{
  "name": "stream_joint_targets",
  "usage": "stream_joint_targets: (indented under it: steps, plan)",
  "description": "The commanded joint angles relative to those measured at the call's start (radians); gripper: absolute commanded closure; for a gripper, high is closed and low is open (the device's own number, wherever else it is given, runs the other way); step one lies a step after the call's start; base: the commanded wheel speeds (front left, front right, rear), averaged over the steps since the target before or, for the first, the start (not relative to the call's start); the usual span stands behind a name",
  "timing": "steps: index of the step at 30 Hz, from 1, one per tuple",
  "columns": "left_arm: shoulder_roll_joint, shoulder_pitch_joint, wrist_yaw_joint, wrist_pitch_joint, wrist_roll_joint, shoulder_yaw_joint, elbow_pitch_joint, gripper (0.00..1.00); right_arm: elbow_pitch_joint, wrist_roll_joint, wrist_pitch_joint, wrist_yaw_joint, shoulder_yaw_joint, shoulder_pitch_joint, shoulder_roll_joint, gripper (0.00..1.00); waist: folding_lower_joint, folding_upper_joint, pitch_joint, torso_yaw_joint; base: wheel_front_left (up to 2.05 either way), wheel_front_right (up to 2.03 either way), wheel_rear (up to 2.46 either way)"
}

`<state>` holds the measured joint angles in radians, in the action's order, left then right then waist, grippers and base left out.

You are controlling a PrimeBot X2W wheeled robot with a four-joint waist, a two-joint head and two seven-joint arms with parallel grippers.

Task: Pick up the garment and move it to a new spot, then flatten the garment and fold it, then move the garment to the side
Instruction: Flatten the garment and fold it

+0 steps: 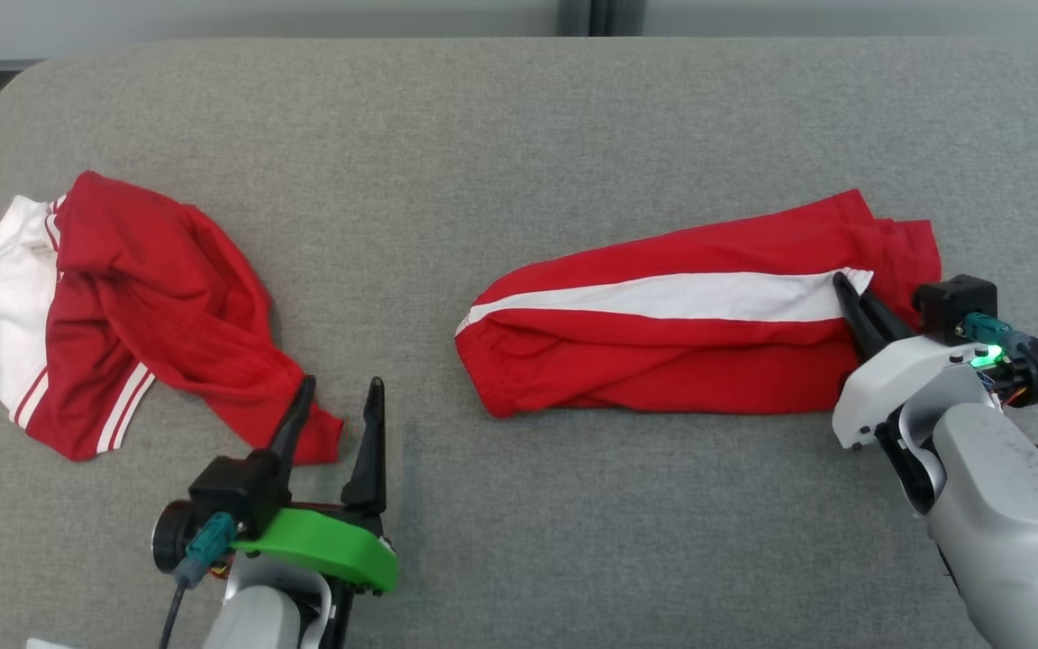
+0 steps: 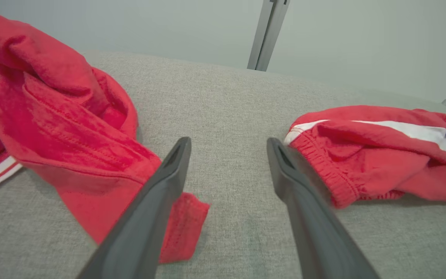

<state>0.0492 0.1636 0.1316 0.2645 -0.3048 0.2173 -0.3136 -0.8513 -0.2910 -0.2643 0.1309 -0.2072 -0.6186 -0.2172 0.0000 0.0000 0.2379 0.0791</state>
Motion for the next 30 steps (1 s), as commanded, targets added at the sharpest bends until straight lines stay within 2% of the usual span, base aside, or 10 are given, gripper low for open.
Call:
stream_joint_targets:
  steps: [1, 4, 8, 16, 22, 30]
  plan:
    - [0.002, 0.026, -0.002, 0.0, 0.005, 0.02, -0.008, 0.0, 0.013, -0.004, 0.0, 0.0, -0.005, -0.002, -0.01, 1.0, 0.0, 0.0, -0.009, -0.011, 0.0, 0.0, 0.0]
    - [0.003, 0.06, -0.002, 0.0, -0.014, 0.072, -0.037, 0.0, 0.046, 0.004, 0.0, 0.0, -0.005, 0.019, -0.018, 1.0, 0.0, 0.0, -0.018, -0.026, 0.0, 0.0, 0.0]
    - [0.012, 0.121, -0.002, 0.0, -0.113, 0.165, -0.102, 0.0, 0.098, 0.018, 0.0, 0.0, 0.005, 0.051, -0.029, 1.0, 0.0, 0.0, -0.028, -0.049, 0.0, 0.0, 0.0]
    - [0.067, 0.244, -0.002, -0.143, -0.402, 0.318, -0.183, 0.0, 0.149, 0.065, 0.0, 0.0, 0.009, 0.108, -0.051, 1.0, 0.0, 0.0, -0.034, -0.087, 0.0, 0.0, 0.0]
    - [0.114, 0.311, -0.002, -0.236, -0.538, 0.374, -0.194, 0.0, 0.181, 0.082, 0.0, 0.0, 0.003, 0.138, -0.041, 1.0, 0.0, 0.0, -0.034, -0.103, 0.0, 0.0, 0.0]
    - [0.127, 0.41, -0.002, -0.347, -0.65, 0.416, -0.244, 0.0, 0.203, 0.089, 0.0, 0.0, -0.026, 0.137, -0.027, 1.0, 0.0, 0.0, -0.021, -0.123, 0.0, 0.0, 0.0]
